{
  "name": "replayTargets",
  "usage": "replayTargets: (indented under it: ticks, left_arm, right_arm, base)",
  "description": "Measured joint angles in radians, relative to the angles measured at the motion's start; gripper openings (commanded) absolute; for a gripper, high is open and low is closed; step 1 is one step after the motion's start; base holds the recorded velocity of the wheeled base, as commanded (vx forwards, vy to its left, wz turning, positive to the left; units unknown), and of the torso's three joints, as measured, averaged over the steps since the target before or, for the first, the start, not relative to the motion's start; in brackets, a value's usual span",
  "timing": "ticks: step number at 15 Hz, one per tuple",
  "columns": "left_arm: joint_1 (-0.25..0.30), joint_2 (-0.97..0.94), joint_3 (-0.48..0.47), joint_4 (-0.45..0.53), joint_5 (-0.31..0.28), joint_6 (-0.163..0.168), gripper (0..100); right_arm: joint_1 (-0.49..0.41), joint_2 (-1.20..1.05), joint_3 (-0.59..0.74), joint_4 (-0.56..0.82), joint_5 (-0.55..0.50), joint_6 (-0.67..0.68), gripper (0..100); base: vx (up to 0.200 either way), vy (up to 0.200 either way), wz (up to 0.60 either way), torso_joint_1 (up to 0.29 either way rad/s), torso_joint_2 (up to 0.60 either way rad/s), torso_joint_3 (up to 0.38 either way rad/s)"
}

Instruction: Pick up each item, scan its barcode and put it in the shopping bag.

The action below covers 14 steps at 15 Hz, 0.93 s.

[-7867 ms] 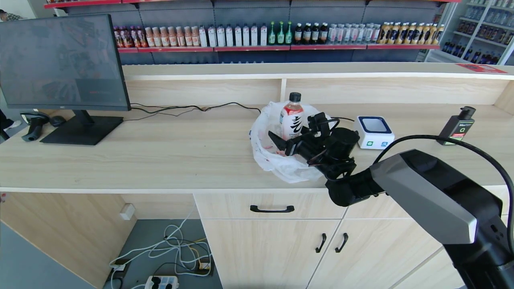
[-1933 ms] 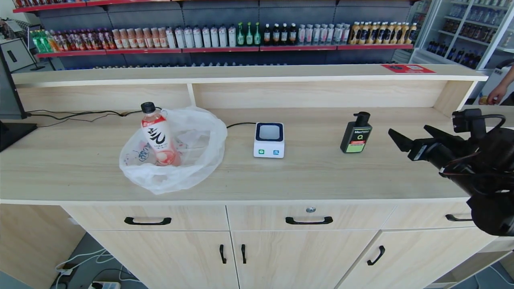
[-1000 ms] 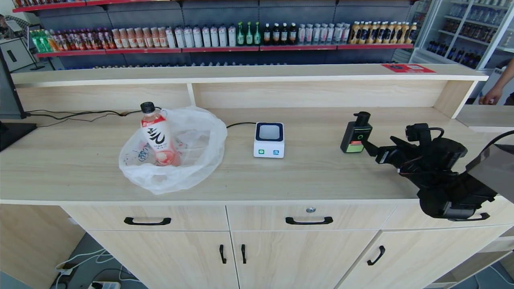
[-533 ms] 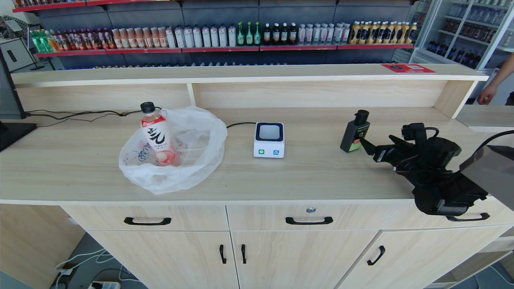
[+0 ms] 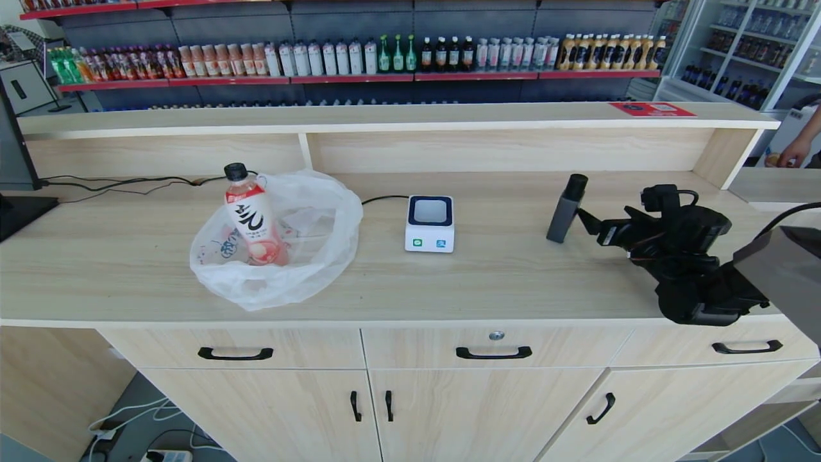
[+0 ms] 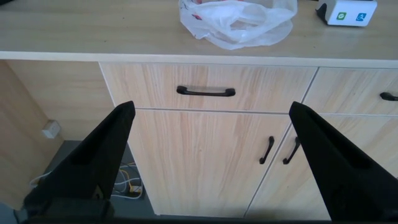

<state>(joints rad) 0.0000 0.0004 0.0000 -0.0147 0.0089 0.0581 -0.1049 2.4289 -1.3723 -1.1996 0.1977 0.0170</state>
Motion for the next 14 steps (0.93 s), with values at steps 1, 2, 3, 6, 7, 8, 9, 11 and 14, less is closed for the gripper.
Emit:
replayTargets:
  ticks: [1,2,3,6,7,8,9,11,14]
  left_arm:
    - [0.0,0.0,0.0,-0.001,0.0,0.0,100]
    - [0.0,0.0,0.0,-0.003,0.0,0.0,100]
    - [0.0,0.0,0.0,-0.003,0.0,0.0,100]
    - [0.0,0.0,0.0,-0.005,0.0,0.0,100]
    - [0.0,0.0,0.0,-0.005,0.0,0.0,100]
    - [0.0,0.0,0.0,-0.005,0.0,0.0,100]
    - [0.0,0.0,0.0,-0.005,0.0,0.001,100]
    - [0.0,0.0,0.0,-0.005,0.0,0.001,100]
    - [-0.001,0.0,0.0,-0.002,0.0,0.018,100]
  right_arm:
    - [0.001,0.004,-0.036,0.031,0.0,0.0,100]
    - [0.002,0.008,-0.061,0.053,0.0,0.0,100]
    - [0.002,0.012,-0.076,0.057,0.0,0.0,100]
    - [0.0,0.023,-0.09,0.056,0.001,0.011,100]
    - [0.0,0.027,-0.093,0.055,0.0,0.012,100]
    - [0.0,0.032,-0.097,0.053,0.0,0.013,100]
    - [-0.002,0.036,-0.097,0.041,0.0,0.016,100]
    - [-0.021,0.038,-0.074,0.008,-0.001,0.022,100]
    - [-0.041,-0.017,0.087,-0.025,0.002,0.044,100]
  base:
    - [0.0,0.0,0.0,0.0,0.0,0.0]
    - [0.0,0.0,0.0,0.0,0.0,0.0]
    - [0.0,0.0,0.0,0.0,0.0,0.0]
    - [0.0,0.0,0.0,0.0,0.0,0.0]
    - [0.0,0.0,0.0,0.0,0.0,0.0]
    - [0.0,0.0,0.0,0.0,0.0,0.0]
    - [0.0,0.0,0.0,0.0,0.0,0.0]
    - [0.0,0.0,0.0,0.0,0.0,0.0]
    - [0.0,0.0,0.0,0.0,0.0,0.0]
